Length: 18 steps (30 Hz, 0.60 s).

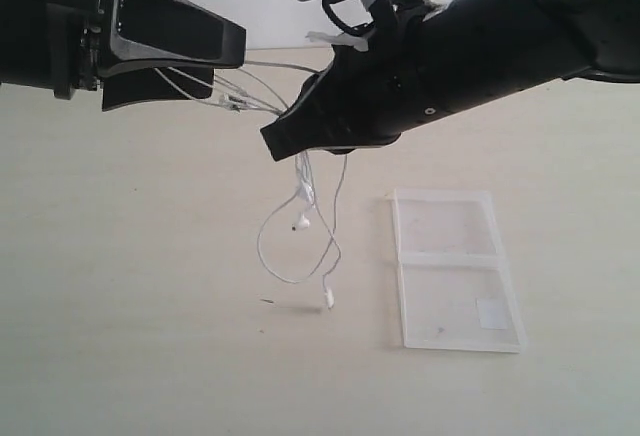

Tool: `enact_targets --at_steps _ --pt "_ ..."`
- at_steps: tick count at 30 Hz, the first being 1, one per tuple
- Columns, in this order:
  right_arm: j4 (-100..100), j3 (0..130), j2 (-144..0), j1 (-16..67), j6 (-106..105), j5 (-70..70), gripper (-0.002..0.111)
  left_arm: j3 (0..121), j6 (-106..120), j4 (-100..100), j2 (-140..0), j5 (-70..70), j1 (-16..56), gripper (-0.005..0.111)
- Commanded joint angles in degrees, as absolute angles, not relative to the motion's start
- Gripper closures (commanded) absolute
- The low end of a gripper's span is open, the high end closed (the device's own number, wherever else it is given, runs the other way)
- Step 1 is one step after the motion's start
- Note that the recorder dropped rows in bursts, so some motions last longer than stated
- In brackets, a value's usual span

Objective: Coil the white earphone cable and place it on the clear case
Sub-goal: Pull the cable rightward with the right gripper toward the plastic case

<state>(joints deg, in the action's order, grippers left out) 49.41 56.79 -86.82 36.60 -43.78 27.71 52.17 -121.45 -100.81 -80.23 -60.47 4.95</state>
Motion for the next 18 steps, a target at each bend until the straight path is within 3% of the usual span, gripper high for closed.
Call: enact_targets --at_steps 1,18 --pt "47.54 56.39 -82.06 36.01 -43.3 25.96 0.108 52.48 -121.5 -99.95 -80.67 -61.78 4.52 0.025" --pt "43.47 57.53 -78.78 35.44 -42.6 14.54 0.108 52.48 -119.36 -99.95 -80.67 -69.96 4.62 0.025"
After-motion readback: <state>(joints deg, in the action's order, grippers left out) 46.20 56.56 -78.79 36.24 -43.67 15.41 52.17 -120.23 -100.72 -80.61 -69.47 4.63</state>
